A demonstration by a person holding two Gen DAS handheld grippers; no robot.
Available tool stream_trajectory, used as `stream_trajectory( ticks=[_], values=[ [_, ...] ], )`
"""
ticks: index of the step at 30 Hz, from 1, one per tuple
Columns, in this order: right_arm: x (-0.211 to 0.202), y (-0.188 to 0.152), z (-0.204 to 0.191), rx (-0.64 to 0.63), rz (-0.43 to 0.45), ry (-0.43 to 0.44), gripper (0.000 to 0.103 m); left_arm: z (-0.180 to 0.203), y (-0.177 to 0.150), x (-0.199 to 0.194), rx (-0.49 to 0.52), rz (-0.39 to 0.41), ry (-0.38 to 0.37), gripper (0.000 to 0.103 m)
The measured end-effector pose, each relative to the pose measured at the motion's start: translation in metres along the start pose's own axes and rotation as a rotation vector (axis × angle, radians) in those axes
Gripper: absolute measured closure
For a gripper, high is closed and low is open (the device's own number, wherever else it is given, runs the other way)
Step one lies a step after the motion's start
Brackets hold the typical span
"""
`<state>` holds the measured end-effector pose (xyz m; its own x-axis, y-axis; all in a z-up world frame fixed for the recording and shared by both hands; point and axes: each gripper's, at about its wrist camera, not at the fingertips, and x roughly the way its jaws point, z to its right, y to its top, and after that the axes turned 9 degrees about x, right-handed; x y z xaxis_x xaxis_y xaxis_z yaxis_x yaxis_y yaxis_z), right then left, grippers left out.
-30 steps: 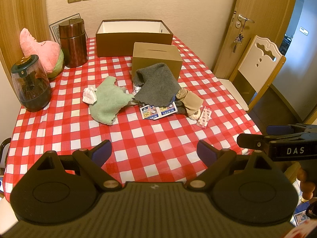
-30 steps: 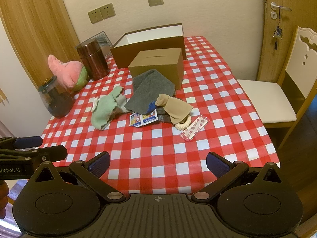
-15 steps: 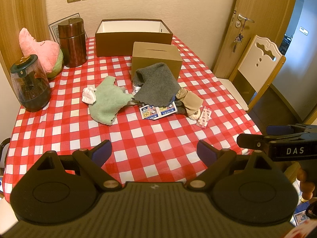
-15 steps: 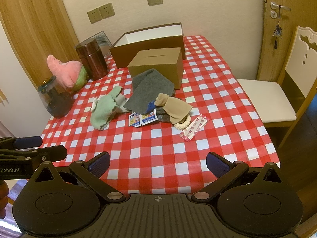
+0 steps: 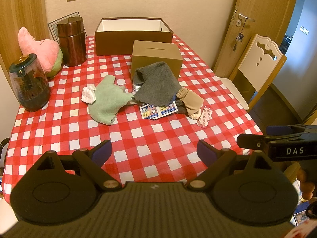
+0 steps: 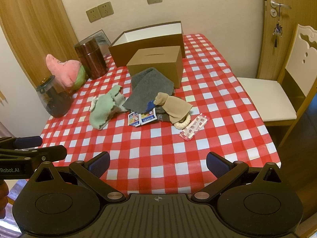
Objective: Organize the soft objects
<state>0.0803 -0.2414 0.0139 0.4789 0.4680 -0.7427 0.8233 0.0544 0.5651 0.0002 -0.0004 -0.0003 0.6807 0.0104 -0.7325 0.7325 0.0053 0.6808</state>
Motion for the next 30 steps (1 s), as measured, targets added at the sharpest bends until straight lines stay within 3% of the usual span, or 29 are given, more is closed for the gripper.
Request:
stream_trajectory(
  ticks=[6,14,23,30],
  values=[
    [-0.005,0.008,0.001,0.007,0.002,0.004,0.0,0.0,0.0,0.001,-0.001,-0.005,0.001,0.011],
    [0.025,0.008,0.019,0.044,0.003,0.047,0.0,-0.007,-0.006,0.025,0.004,-0.028,0.017,0.013],
    [0.041,0.016,0.035,0.052,0.042,0.056,0.01,-0.013,0.007,0.051,0.02,-0.046,0.038,0.013],
    [0.065,0.033,0.045,0.016,0.056,0.052,0.024,-0.023,0.018,0.073,0.012,-0.048,0.038,0.013]
  ],
)
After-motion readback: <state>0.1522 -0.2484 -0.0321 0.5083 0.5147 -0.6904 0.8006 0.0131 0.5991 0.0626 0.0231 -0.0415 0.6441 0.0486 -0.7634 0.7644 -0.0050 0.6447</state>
